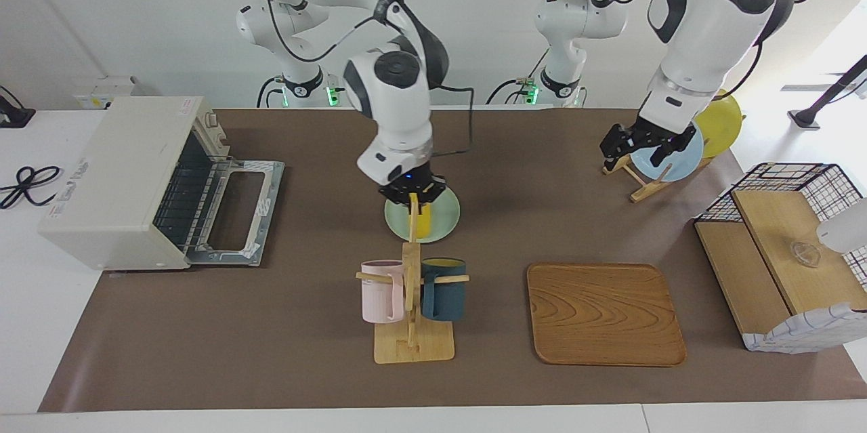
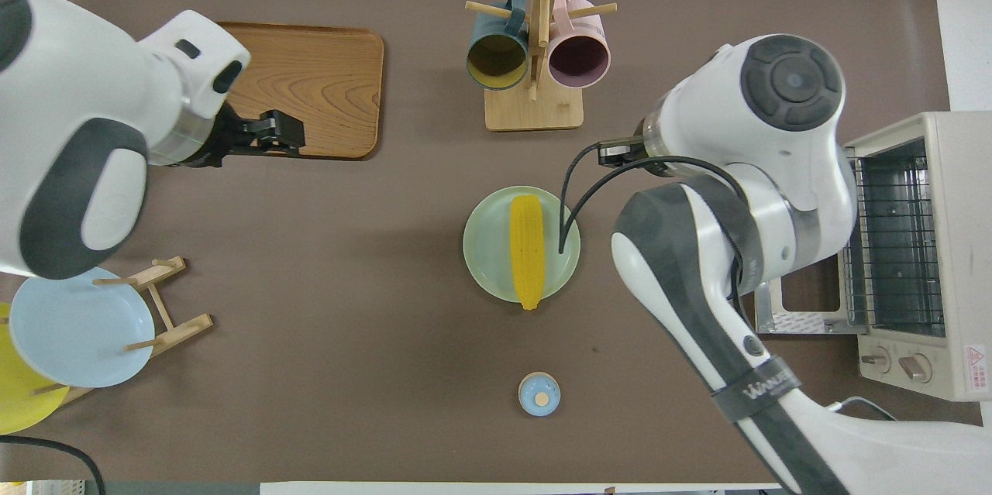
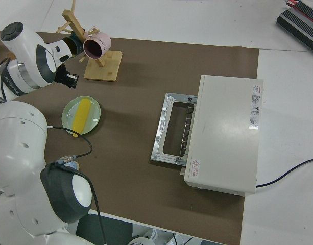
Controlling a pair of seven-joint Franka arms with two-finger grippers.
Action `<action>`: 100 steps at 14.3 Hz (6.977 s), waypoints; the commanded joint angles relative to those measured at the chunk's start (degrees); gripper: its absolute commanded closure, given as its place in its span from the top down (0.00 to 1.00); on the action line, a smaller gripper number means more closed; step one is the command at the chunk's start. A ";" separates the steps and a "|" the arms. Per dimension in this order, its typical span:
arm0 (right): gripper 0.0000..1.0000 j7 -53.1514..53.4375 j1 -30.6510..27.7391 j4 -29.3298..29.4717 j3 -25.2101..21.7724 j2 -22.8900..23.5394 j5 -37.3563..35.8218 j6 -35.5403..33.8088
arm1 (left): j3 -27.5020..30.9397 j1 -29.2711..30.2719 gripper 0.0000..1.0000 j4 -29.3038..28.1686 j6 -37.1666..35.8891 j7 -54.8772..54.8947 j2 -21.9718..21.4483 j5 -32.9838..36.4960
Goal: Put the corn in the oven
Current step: 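Grasp the green plate rim with the right gripper and lift it, then carry the plate with corn into the open toaster oven with the right gripper, then release the plate inside the oven and draw the right gripper back out, then push the oven door shut with the right gripper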
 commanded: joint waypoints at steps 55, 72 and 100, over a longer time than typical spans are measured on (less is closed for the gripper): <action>0.00 -35.50 -34.08 -33.29 -0.89 -21.95 -16.03 -6.67 | 0.44 0.14 1.00 0.83 -5.56 5.85 -2.58 0.08; 0.11 -29.29 -27.76 -29.96 -0.18 -21.25 -12.78 -7.28 | 0.71 0.22 1.00 0.83 -5.73 5.76 -2.58 0.08; 0.00 -42.95 -37.24 -24.98 -0.97 -20.90 -22.18 -11.20 | 0.71 0.22 1.00 0.83 -5.82 5.67 -2.58 0.08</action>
